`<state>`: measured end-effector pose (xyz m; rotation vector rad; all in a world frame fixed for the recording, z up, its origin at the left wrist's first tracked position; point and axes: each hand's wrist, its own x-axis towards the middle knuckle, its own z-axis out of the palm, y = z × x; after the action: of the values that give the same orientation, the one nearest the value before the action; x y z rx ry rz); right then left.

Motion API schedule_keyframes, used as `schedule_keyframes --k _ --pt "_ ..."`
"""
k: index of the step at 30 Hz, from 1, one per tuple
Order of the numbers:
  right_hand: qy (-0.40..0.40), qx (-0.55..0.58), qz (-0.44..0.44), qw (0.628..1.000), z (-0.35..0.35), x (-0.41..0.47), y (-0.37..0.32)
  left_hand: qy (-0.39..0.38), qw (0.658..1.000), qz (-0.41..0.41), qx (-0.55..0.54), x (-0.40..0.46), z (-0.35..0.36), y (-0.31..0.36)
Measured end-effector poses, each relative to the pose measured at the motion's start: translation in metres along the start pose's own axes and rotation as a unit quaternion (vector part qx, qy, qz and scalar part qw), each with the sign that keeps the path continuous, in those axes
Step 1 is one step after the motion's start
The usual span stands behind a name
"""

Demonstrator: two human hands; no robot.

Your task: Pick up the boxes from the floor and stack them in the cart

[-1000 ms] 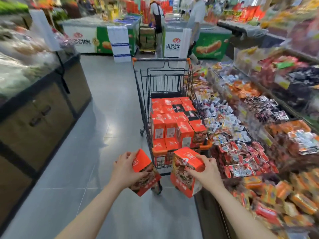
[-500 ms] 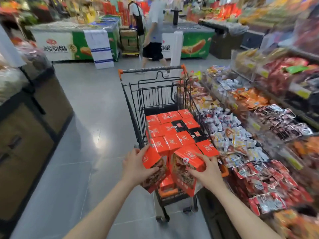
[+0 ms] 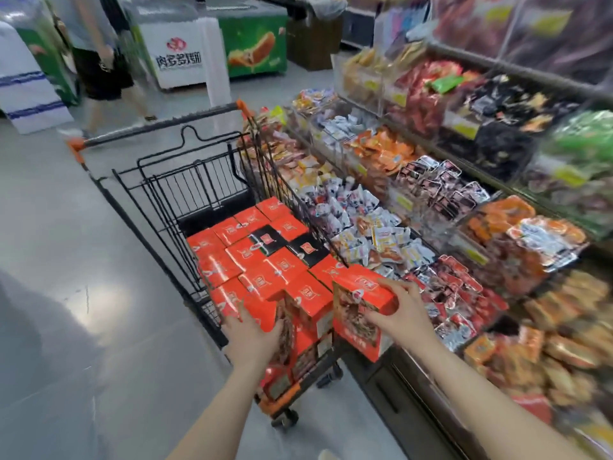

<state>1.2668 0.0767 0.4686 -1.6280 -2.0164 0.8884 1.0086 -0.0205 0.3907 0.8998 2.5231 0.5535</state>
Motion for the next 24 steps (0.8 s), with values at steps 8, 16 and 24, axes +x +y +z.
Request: schedule_keyframes --k 8,16,24 --pt "-0.007 0.013 0.028 1.000 0.002 0.008 0.018 -0.089 0.989 -0.053 -0.101 0.028 0.044 0.021" --pt "-0.031 0.020 0.025 0.999 0.008 0.014 0.029 -0.154 0.980 -0.020 -0.123 0.033 0.052 0.016" --pt "-0.084 0.027 -0.040 0.995 0.016 0.013 -0.007 -0.131 0.984 0.121 -0.004 0.031 -0.003 -0.024"
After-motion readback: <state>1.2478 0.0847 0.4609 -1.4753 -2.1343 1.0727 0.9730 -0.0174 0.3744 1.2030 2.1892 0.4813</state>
